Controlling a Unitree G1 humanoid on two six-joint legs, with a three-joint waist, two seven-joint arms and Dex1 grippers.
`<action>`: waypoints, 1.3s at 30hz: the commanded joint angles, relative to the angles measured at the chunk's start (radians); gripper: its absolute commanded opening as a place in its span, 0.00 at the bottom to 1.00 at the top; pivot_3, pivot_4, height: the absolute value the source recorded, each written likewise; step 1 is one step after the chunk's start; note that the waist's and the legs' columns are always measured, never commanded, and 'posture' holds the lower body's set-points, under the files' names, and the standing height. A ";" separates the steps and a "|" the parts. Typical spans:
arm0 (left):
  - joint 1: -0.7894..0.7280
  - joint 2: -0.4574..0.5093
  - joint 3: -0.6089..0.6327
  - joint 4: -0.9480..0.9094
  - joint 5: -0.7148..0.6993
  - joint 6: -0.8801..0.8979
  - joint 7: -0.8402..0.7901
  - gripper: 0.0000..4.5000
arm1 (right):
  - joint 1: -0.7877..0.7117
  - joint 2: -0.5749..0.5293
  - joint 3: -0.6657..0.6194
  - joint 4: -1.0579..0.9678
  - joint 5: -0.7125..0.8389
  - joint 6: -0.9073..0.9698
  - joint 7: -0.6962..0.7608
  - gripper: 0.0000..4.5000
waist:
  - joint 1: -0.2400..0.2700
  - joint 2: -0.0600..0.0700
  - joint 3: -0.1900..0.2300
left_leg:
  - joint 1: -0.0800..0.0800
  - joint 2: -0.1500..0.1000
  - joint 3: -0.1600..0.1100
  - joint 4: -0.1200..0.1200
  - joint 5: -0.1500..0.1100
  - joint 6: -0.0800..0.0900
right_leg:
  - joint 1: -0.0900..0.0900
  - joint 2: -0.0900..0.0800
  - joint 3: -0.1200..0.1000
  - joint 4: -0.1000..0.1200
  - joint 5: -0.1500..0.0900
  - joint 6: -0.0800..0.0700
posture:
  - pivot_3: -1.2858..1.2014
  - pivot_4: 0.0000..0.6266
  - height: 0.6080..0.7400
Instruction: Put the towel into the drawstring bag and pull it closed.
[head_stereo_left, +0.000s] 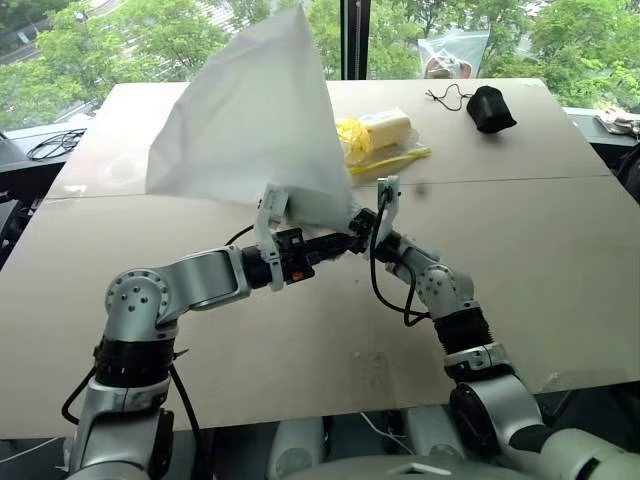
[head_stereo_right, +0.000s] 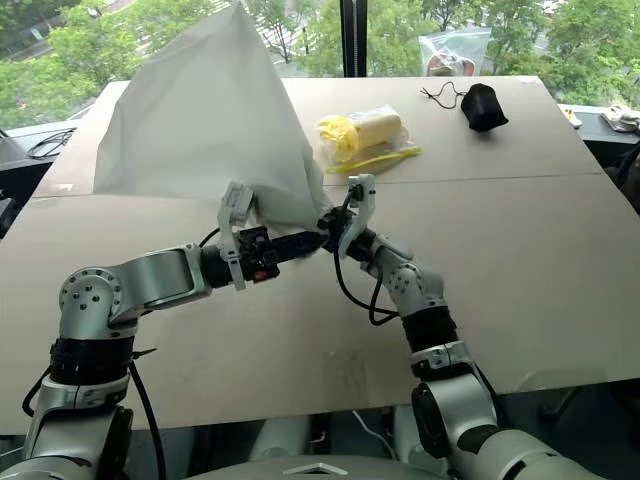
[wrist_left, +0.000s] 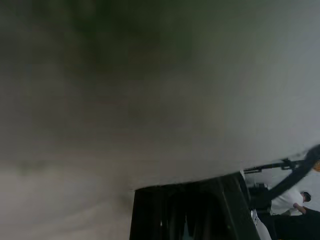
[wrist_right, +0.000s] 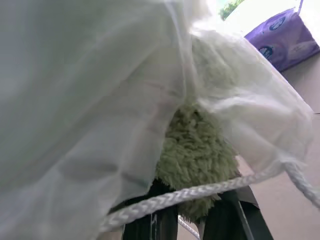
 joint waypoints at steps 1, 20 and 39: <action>-0.073 0.001 0.088 0.070 -0.006 -0.037 0.056 0.00 | 0.084 -0.105 0.010 -0.224 -0.017 0.093 -0.028 0.20 | 0.007 0.000 0.000 | 0.000 -0.001 0.000 0.000 0.000 0.000 | 0.001 -0.001 -0.001 -0.001 0.000 0.000 | 0.52 0.24 1.00; -0.315 0.267 0.022 0.260 0.425 0.172 -0.438 0.00 | 0.107 -0.497 0.159 -0.503 -0.293 0.133 -0.068 0.99 | -0.001 0.000 0.000 | 0.000 -0.007 -0.001 -0.001 0.001 -0.002 | 0.001 0.001 -0.006 -0.001 -0.003 0.004 | 0.52 0.24 1.00; -0.515 0.310 -0.242 0.393 1.149 0.006 -1.291 0.00 | -0.337 -0.158 0.193 0.736 -0.636 -0.565 -0.158 0.70 | -0.013 0.001 0.003 | -0.001 -0.005 0.001 0.000 0.001 -0.001 | -0.002 0.001 0.001 0.001 -0.001 0.001 | 0.52 0.24 1.00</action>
